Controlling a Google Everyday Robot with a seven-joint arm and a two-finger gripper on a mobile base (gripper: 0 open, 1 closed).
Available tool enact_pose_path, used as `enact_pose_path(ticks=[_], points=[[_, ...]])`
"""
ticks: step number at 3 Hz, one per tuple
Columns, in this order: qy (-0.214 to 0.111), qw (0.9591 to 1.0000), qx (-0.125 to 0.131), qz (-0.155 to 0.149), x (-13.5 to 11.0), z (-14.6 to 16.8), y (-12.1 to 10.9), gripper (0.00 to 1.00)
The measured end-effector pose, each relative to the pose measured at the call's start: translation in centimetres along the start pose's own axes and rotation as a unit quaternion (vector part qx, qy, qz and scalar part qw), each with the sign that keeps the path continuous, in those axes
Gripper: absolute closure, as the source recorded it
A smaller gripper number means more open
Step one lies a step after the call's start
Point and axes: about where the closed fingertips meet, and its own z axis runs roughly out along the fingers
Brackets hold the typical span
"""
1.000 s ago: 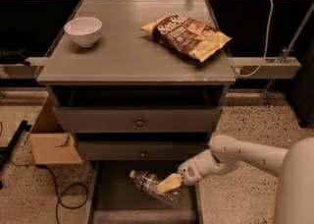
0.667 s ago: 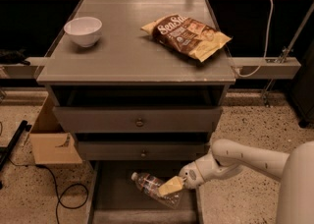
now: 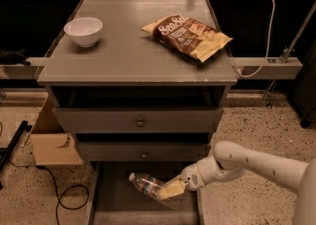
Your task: Place water bottle into bottom drawer
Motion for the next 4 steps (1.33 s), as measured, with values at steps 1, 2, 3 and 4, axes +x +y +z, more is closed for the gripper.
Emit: enact_pose_path(ticks=[1, 2, 3, 4], points=[[-0.001, 0.9978, 0.013, -0.065, -0.9, -0.4, 1.1, 1.0], [-0.001, 0.9976, 0.012, -0.069, -1.0, -0.3, 1.1, 1.0], [0.009, 0.9979, 0.018, -0.061, -1.2, 0.4, 0.8, 1.0], [0.028, 0.9973, 0.039, -0.055, -1.6, 1.7, -0.4, 1.0]])
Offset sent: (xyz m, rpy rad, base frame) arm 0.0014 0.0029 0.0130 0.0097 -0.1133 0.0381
